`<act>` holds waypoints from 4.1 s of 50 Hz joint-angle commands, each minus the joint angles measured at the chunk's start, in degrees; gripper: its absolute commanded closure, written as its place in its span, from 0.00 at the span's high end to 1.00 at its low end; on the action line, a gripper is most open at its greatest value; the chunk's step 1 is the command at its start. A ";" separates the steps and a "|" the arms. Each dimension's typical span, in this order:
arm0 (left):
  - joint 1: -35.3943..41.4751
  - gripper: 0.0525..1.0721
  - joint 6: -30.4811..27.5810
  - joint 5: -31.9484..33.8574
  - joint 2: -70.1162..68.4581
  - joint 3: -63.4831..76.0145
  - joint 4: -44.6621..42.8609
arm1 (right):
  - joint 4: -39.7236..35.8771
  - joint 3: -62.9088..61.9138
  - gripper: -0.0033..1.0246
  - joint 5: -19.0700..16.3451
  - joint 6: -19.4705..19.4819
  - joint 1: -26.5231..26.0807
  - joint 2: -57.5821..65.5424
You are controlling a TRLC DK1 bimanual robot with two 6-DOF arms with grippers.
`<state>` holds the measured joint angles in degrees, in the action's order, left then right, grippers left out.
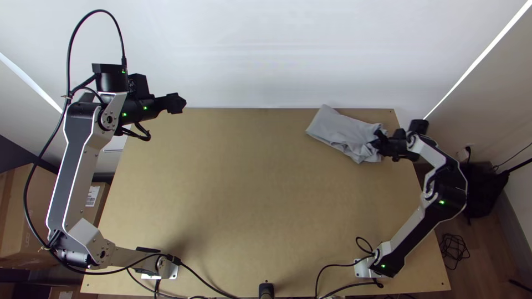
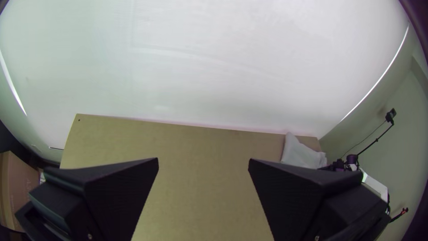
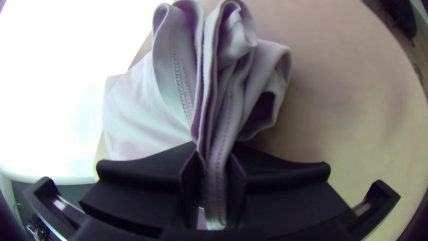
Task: Fold the t-shirt
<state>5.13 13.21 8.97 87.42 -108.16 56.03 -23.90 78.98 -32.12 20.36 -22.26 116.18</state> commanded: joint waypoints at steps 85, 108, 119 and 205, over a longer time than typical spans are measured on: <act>-11.37 0.95 -2.23 11.68 -12.36 13.06 -5.05 | 1.58 -24.40 0.96 45.65 -12.98 -0.59 -35.23; -12.86 0.95 -2.23 8.08 -26.77 29.50 -16.74 | 2.54 -22.91 0.96 43.46 -20.27 3.98 -61.51; -13.04 0.95 -2.58 -1.15 -37.58 40.48 -26.59 | 6.15 -25.54 0.96 43.28 -18.07 9.87 -74.61; -6.80 0.95 -1.87 -7.65 -87.42 107.98 -55.42 | 25.22 -78.80 0.96 41.00 -20.62 45.38 -116.36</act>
<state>-1.41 10.70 1.21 0.32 -2.31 -1.04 2.07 0.78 8.99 0.12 23.44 -0.05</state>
